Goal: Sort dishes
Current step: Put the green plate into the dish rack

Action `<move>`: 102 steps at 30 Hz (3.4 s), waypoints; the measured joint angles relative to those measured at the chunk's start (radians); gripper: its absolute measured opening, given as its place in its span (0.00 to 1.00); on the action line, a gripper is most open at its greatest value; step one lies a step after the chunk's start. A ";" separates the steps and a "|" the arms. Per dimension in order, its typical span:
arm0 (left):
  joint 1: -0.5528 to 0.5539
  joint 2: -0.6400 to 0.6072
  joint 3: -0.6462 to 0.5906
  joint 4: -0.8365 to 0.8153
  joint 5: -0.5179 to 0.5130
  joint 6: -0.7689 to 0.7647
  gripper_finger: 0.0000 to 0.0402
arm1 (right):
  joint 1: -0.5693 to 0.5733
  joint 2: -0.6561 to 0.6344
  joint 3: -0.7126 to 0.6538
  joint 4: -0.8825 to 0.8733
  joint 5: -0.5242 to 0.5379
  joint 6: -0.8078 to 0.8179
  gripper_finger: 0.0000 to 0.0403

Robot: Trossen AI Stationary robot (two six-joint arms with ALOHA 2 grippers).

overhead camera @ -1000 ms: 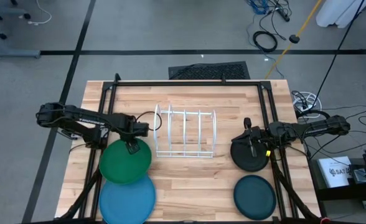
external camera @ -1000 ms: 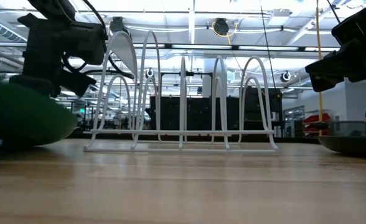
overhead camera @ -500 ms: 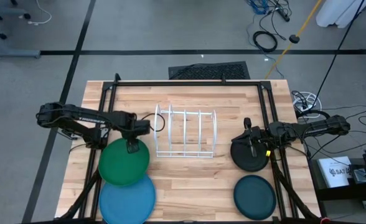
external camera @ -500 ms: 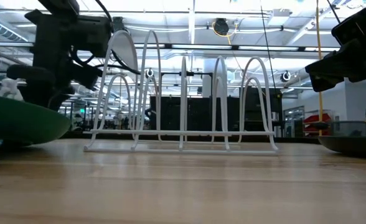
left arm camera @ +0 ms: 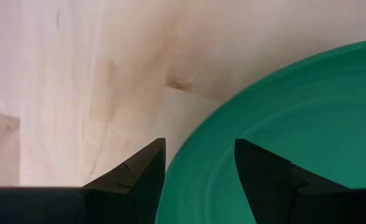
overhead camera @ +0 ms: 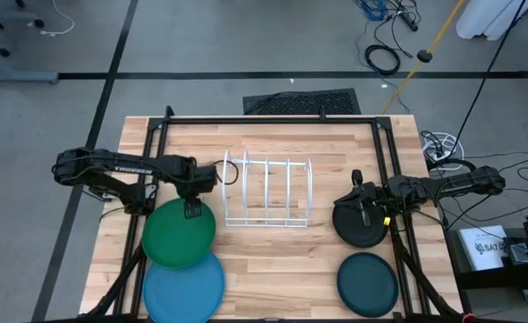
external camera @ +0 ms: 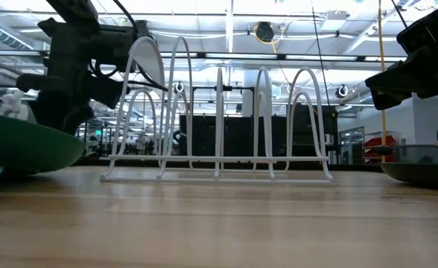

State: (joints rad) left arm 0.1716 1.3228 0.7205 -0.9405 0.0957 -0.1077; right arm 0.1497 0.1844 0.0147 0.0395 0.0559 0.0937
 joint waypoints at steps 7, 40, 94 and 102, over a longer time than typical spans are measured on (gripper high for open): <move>0.015 0.000 -0.002 0.007 0.038 0.012 0.50 | 0.000 0.000 0.000 0.000 -0.003 0.000 0.00; 0.084 -0.085 0.004 -0.261 0.007 -0.166 0.50 | 0.000 0.000 0.000 0.000 -0.005 0.105 0.00; 0.144 0.195 -0.018 -0.098 0.103 0.020 0.15 | 0.000 0.000 0.000 0.000 -0.004 0.104 0.00; 0.144 0.194 -0.011 -0.140 0.137 0.020 0.06 | 0.000 0.000 0.000 -0.001 -0.004 0.104 0.00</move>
State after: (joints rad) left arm 0.3157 1.5170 0.7095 -1.0800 0.2325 -0.0876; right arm 0.1495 0.1842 0.0148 0.0387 0.0517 0.1978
